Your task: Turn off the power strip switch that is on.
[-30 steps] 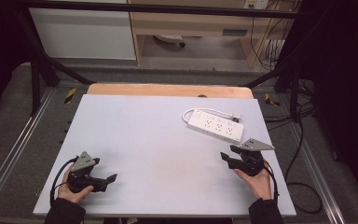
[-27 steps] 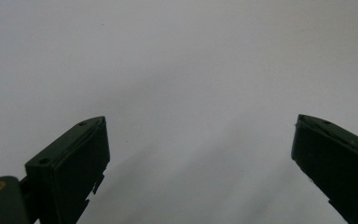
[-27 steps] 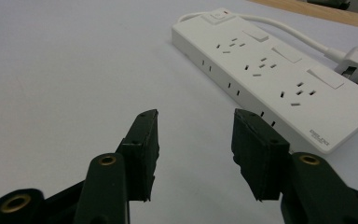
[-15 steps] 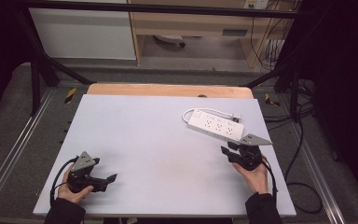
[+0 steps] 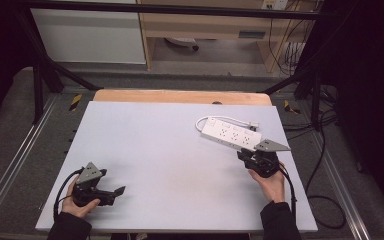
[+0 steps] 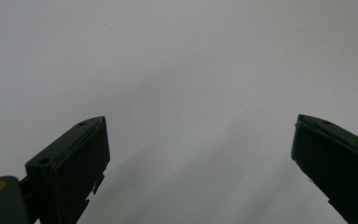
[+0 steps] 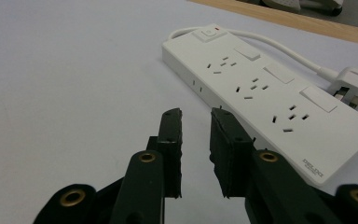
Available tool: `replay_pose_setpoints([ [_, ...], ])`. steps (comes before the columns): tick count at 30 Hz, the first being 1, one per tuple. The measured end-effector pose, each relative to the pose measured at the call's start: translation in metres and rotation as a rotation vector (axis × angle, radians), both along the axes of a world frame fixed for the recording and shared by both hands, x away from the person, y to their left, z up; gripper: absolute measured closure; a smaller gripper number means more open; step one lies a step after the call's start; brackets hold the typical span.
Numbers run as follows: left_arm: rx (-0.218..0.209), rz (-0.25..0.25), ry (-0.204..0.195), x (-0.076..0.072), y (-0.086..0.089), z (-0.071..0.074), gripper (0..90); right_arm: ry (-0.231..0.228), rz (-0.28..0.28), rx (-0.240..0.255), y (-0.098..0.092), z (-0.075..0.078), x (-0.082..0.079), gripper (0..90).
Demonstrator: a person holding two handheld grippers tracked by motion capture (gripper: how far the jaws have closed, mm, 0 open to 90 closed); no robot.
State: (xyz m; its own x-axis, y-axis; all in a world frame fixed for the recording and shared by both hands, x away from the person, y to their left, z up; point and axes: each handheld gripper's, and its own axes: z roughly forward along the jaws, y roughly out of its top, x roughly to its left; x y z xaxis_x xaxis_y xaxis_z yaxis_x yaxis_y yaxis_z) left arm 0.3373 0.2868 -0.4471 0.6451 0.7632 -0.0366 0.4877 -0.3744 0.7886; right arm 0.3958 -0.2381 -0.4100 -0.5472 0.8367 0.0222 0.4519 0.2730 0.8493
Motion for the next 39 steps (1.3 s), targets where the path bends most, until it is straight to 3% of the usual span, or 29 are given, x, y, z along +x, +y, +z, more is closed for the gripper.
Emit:
replay_pose_setpoints([
  [16, -0.002, 0.0, -0.002, 0.0, 0.0, 0.0, 3.9, -0.001, -0.014, 0.011, 0.004, 0.006, 0.015, 89.4],
  [39, -0.001, -0.001, -0.002, 0.0, 0.0, 0.0, 3.9, 0.003, -0.032, 0.027, 0.013, 0.009, 0.043, 90.0],
])
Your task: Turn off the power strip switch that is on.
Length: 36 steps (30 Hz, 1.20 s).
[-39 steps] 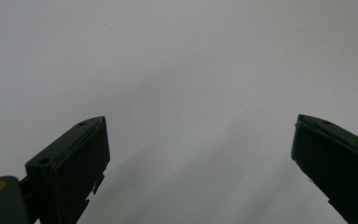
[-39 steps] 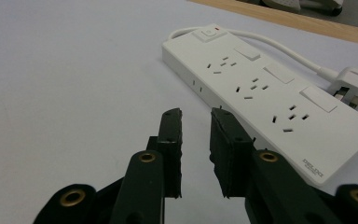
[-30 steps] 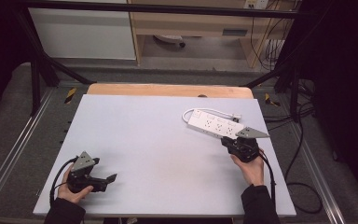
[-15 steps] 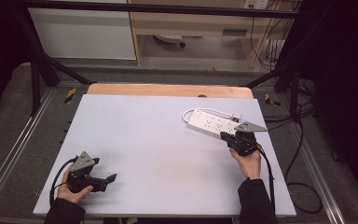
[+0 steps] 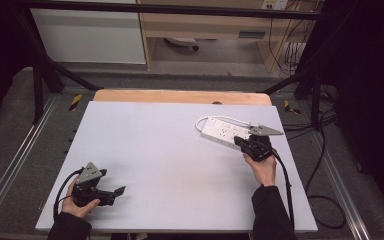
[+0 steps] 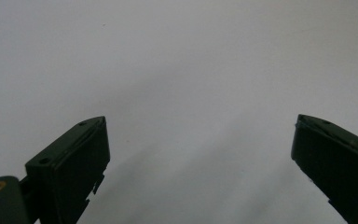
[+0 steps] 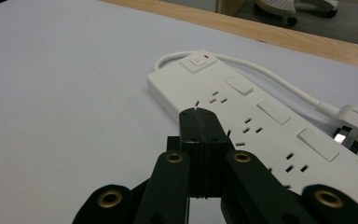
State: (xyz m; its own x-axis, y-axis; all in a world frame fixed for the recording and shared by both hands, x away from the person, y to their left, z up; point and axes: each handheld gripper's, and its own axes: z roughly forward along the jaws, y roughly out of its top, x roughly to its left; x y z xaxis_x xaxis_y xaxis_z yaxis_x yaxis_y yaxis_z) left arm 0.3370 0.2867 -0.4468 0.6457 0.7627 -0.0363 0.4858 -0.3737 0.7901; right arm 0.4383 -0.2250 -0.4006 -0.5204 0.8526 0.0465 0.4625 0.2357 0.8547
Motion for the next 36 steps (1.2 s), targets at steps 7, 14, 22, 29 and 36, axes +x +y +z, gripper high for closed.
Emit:
replay_pose_setpoints([
  [7, -0.004, 0.001, 0.0, 0.0, 0.001, 0.0, 4.0, 0.003, -0.004, 0.005, 0.004, -0.001, 0.009, 90.0],
  [14, -0.007, 0.002, -0.001, 0.0, 0.0, 0.001, 3.9, 0.009, -0.019, 0.002, 0.007, -0.001, 0.016, 90.0],
  [22, -0.006, 0.001, 0.0, 0.0, 0.0, 0.0, 4.0, 0.008, -0.03, 0.003, 0.009, -0.001, 0.024, 90.0],
  [29, -0.008, 0.005, -0.001, 0.0, 0.001, 0.0, 4.0, 0.006, -0.043, 0.018, 0.01, -0.003, 0.032, 90.0],
  [36, -0.006, 0.002, -0.002, 0.0, 0.001, 0.001, 4.0, 0.012, -0.058, 0.022, 0.009, -0.006, 0.038, 90.0],
])
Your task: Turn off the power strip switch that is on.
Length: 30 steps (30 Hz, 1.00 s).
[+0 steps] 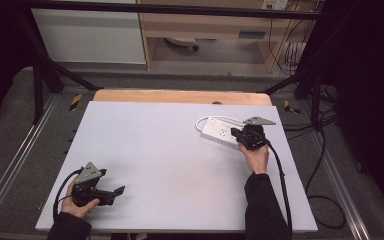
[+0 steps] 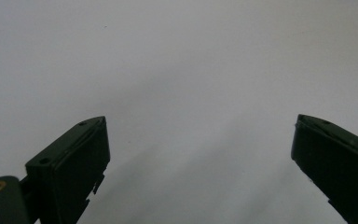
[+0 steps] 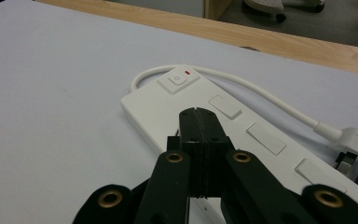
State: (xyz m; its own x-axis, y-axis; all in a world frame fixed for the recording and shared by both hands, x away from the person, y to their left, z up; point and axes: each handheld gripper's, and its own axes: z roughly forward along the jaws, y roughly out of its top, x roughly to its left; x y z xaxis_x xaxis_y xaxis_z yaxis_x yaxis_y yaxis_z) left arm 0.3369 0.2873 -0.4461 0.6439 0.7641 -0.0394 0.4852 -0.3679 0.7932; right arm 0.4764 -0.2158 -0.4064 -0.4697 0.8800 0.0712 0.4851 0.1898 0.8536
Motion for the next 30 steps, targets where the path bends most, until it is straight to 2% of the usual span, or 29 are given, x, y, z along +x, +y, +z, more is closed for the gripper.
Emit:
replay_pose_setpoints([
  [12, -0.001, 0.003, 0.0, 0.0, 0.001, 0.0, 4.0, 0.008, -0.01, -0.015, 0.005, -0.003, 0.012, 90.0],
  [16, 0.0, 0.003, 0.0, 0.0, 0.001, 0.0, 4.0, 0.005, -0.018, 0.002, 0.004, -0.004, 0.015, 90.0],
  [30, 0.001, 0.004, -0.001, 0.0, 0.001, 0.0, 4.0, 0.021, -0.038, 0.001, 0.001, -0.013, 0.025, 90.0],
])
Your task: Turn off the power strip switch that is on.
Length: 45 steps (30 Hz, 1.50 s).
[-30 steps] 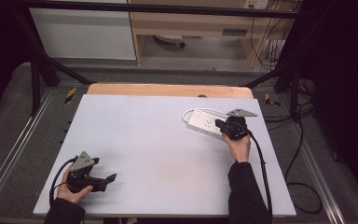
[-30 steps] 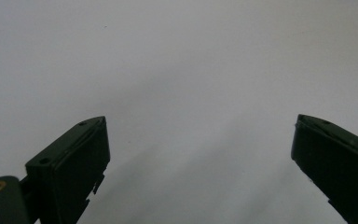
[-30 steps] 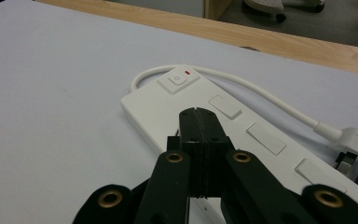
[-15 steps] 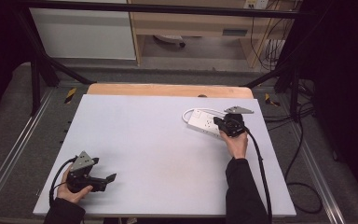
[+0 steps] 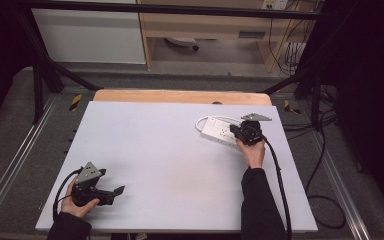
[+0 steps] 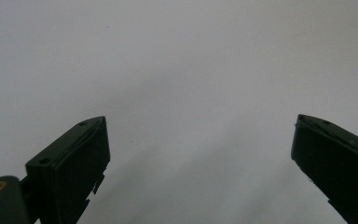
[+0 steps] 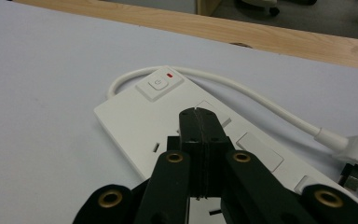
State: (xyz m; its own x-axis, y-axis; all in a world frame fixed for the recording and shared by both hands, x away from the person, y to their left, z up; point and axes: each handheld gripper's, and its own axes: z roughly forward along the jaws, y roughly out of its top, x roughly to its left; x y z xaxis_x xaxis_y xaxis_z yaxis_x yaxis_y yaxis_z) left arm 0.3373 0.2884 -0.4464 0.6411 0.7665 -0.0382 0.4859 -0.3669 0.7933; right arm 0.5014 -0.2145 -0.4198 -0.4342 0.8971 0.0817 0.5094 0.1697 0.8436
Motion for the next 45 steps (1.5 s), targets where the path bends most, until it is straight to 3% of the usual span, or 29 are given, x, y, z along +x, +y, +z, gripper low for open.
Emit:
replay_pose_setpoints([
  [22, 0.001, 0.001, 0.0, 0.0, 0.0, 0.0, 4.1, 0.002, -0.002, -0.024, 0.013, 0.001, 0.021, 90.0],
  [45, 0.006, 0.001, 0.001, 0.001, 0.0, -0.001, 4.1, 0.037, -0.055, -0.022, 0.005, -0.014, 0.035, 90.0],
])
